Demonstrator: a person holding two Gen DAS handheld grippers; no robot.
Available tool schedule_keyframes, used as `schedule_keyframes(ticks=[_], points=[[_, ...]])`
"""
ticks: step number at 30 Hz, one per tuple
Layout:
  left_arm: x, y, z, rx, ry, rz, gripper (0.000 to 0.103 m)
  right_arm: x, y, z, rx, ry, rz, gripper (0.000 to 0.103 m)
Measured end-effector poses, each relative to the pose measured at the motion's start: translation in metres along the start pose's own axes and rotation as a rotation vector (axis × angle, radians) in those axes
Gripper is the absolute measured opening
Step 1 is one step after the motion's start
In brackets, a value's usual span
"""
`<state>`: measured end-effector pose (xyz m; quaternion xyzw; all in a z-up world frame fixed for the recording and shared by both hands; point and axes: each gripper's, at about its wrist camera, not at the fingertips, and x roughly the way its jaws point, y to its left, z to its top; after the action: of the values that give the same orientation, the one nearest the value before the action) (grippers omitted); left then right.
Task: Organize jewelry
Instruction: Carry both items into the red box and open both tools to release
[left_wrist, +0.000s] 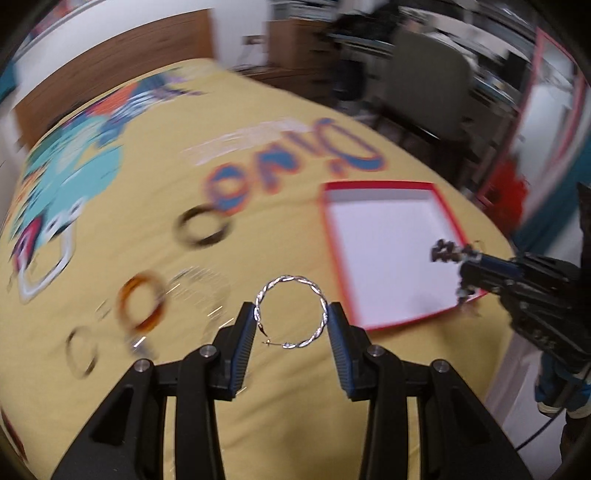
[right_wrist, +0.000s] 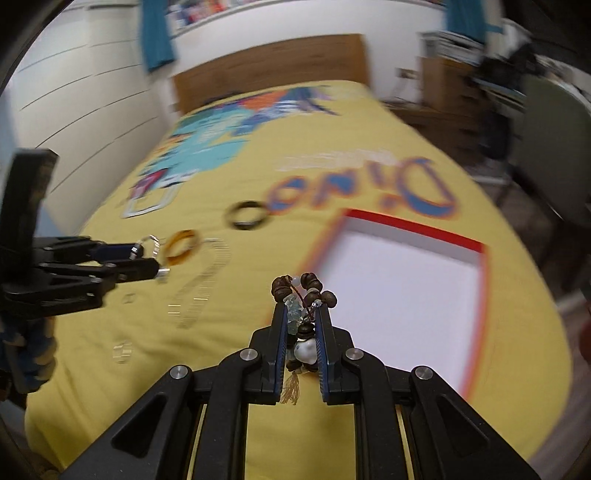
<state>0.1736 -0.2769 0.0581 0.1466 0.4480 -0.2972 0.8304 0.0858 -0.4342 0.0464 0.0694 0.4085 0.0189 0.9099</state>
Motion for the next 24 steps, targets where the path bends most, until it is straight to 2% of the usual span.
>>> schedule_keyframes(ticks=[4,7,12,18,24], points=[[0.04,-0.052,0.03,0.058,0.046,-0.062,0.037,0.011,-0.057,-0.006,0.078,0.036,-0.071,0.015],[0.072,-0.076,0.036,0.1,0.099,-0.058,0.037,0.027,-0.082,-0.009,0.124,0.064,-0.077,0.015],[0.107,-0.093,0.03,0.149,0.193,-0.031,0.037,0.051,-0.091,-0.019,0.139,0.114,-0.078,0.015],[0.129,-0.101,0.008,0.189,0.278,-0.007,0.037,0.068,-0.098,-0.04,0.149,0.158,-0.092,0.015],[0.137,-0.097,0.0,0.164,0.311,0.014,0.039,0.067,-0.097,-0.044,0.144,0.153,-0.093,0.016]])
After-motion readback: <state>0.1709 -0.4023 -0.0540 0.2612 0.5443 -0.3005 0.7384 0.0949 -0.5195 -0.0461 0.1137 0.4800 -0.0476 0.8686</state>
